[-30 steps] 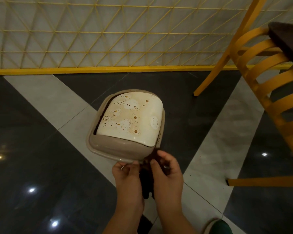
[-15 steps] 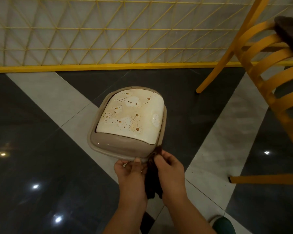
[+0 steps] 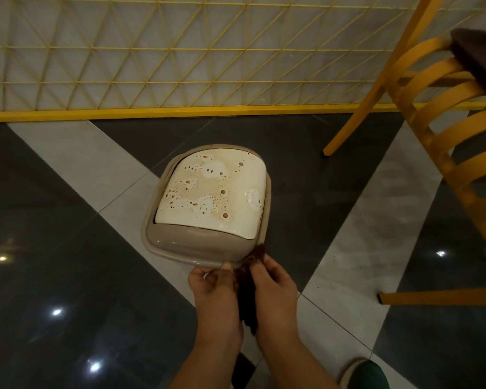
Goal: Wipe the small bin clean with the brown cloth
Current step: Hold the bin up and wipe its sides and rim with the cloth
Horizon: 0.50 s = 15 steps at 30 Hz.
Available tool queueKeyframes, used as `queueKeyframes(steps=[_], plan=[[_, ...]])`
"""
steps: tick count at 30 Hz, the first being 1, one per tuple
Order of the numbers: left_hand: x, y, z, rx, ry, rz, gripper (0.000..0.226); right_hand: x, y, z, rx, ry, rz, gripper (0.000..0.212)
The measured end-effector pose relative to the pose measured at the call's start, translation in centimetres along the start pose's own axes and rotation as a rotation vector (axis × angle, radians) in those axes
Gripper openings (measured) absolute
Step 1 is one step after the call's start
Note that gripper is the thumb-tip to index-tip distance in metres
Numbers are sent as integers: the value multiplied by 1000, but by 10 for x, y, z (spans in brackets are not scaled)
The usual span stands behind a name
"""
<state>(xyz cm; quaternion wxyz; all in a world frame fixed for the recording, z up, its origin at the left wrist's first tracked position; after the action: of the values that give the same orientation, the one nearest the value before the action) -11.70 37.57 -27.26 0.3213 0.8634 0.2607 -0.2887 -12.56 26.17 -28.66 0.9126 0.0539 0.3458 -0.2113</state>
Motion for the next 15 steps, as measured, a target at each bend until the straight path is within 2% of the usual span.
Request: queueKeyframes(steps=[10,15], plan=[[1,-3,-1,-66,51,10,23,44,-6,59,-55,-63,-111,15],[2,0,-4,-23,34,4,20,10,6,19,-18,-63,-132,22]])
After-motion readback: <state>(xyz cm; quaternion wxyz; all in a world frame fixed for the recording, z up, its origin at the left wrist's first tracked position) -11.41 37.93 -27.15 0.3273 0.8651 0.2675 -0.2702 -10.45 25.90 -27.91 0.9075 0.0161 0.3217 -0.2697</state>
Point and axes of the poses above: each hand's wrist, its own x-axis towards the middle knuckle, its own y-axis out of the palm, z = x × y, the point moved 9 cm from there along x, towards the middle knuckle, and after that the axes turned 14 degrees about -x, right-handed, at the moved point
